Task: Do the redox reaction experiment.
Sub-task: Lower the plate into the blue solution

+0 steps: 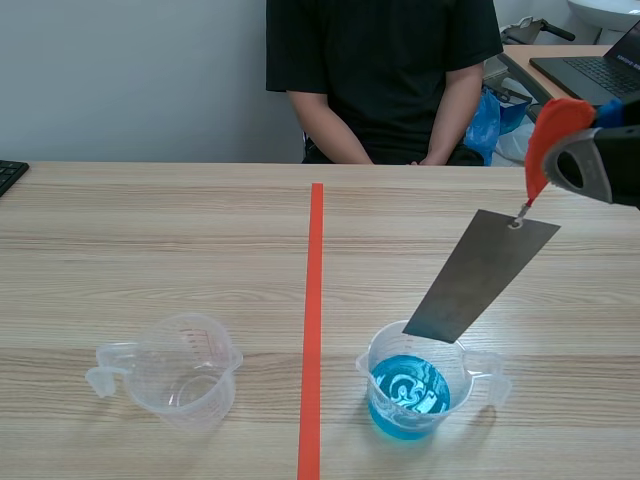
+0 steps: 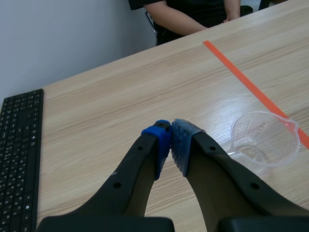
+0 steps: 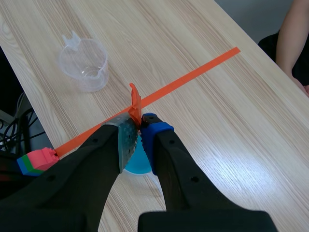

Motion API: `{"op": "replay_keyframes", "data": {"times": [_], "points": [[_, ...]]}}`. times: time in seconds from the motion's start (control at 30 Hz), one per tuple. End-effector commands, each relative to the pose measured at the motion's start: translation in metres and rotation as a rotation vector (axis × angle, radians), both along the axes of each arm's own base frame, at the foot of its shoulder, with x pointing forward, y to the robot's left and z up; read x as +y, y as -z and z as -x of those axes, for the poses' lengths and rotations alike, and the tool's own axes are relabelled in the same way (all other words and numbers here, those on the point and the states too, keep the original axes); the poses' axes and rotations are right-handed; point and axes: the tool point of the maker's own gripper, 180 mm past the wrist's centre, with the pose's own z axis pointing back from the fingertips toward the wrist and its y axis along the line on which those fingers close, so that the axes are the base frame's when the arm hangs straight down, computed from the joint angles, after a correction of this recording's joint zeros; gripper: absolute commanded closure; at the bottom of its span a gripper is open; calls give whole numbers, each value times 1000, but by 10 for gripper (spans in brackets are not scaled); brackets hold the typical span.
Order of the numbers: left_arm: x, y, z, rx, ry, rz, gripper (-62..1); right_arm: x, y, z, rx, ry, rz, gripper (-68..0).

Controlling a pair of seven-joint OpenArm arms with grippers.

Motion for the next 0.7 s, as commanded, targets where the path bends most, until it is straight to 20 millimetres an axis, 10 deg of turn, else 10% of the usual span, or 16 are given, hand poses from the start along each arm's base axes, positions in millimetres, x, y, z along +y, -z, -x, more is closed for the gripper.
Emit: {"op": "replay_keyframes", "data": {"times": [0.0, 0.67], "points": [[-6, -7, -2, -27, 15, 19, -46, 5, -4, 1, -20, -27, -7, -17], [-6, -7, -2, -27, 15, 19, -46, 6, 12, -3, 18, -20, 20, -17]]}}
